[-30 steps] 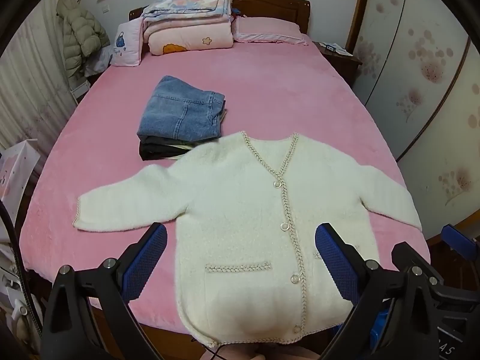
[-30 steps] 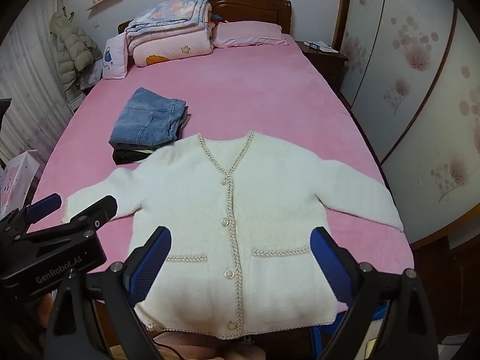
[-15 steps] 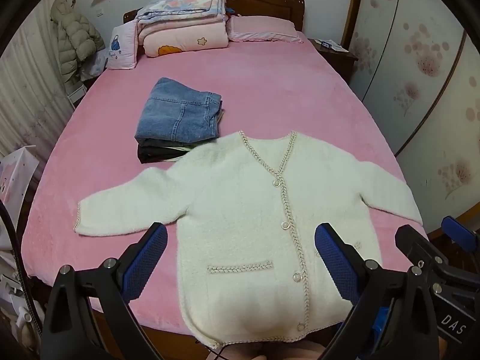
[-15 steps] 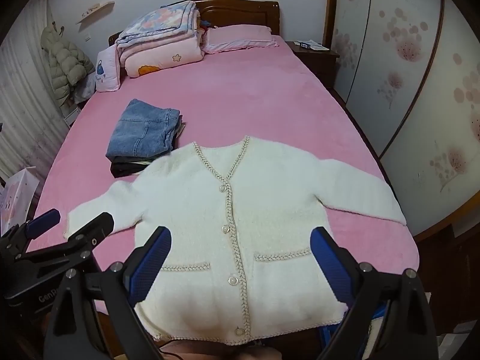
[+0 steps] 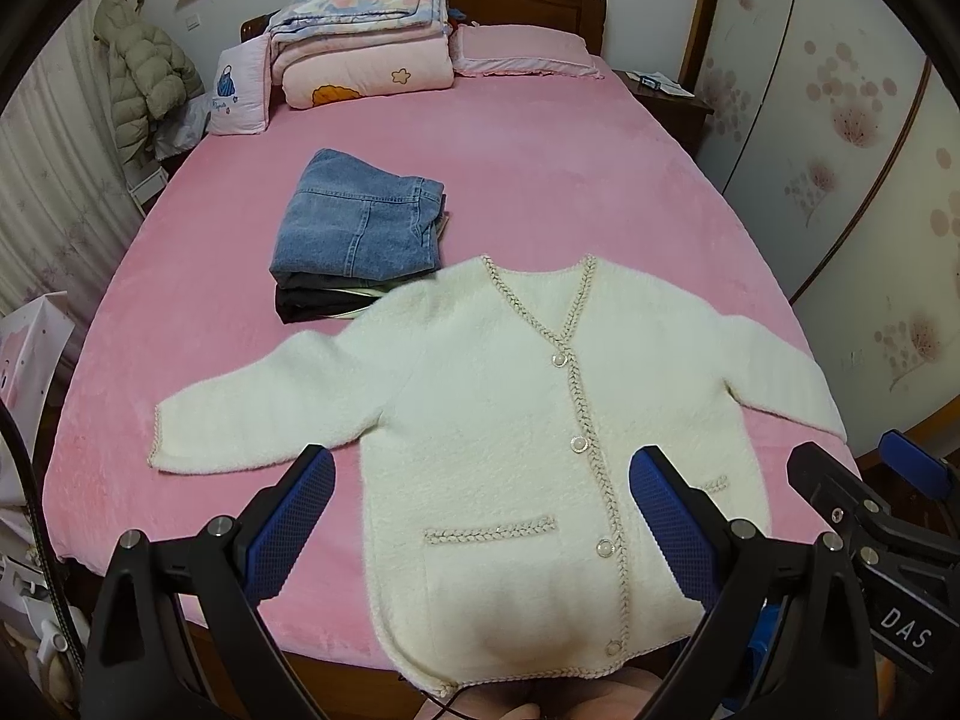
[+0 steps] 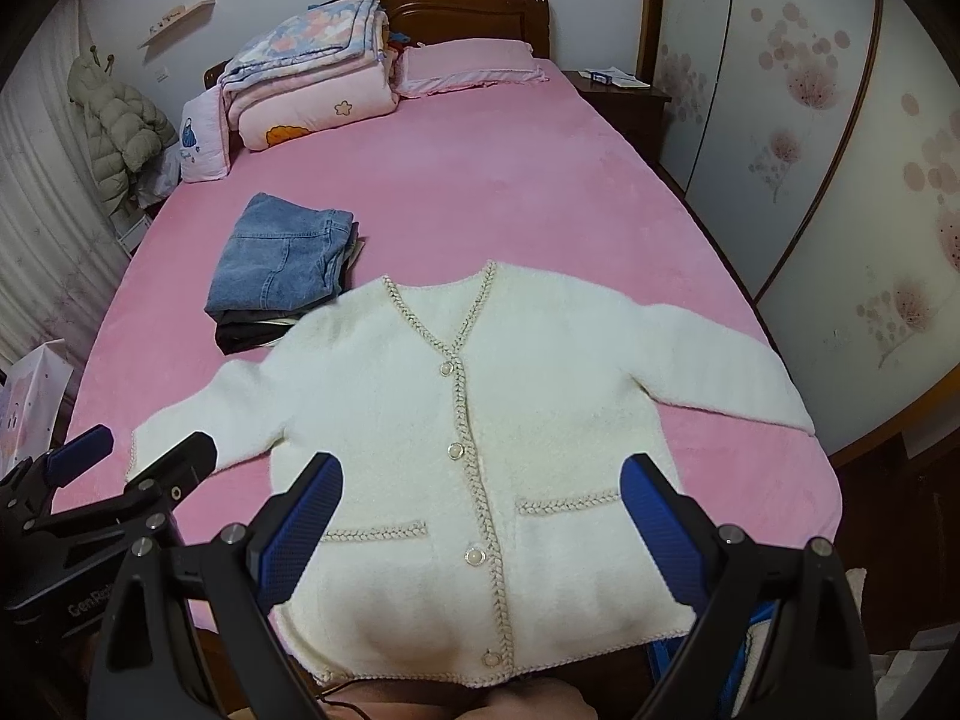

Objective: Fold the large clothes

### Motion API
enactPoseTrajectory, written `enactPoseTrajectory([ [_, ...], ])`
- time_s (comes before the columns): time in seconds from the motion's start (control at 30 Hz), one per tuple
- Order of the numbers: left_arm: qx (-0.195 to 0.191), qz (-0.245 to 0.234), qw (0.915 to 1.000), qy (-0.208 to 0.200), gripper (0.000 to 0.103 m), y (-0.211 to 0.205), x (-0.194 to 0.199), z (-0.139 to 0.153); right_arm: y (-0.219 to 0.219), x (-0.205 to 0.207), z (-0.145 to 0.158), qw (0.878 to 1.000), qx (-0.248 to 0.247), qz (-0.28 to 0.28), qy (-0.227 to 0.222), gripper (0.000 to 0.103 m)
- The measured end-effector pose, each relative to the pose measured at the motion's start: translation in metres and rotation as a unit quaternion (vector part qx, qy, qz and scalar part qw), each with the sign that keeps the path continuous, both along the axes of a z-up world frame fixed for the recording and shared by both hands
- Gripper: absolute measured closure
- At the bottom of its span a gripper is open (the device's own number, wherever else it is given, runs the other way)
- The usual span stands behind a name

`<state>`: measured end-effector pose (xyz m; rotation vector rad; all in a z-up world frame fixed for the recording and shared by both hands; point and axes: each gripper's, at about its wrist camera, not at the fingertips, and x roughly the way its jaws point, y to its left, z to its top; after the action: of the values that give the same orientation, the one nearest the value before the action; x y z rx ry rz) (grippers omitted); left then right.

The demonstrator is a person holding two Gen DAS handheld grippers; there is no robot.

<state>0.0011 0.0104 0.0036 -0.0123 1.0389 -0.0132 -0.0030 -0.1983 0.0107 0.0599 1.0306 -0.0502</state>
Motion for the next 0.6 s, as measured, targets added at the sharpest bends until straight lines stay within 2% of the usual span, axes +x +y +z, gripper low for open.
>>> enactPoseTrajectory([
  [0.6, -0.011, -0.01, 0.9999, -0.006, 0.005, 0.01, -0.0043, 0.0036, 0.0095, -0.0072, -0.0048, 1.0, -0.001, -0.01, -0.003, 0.008],
])
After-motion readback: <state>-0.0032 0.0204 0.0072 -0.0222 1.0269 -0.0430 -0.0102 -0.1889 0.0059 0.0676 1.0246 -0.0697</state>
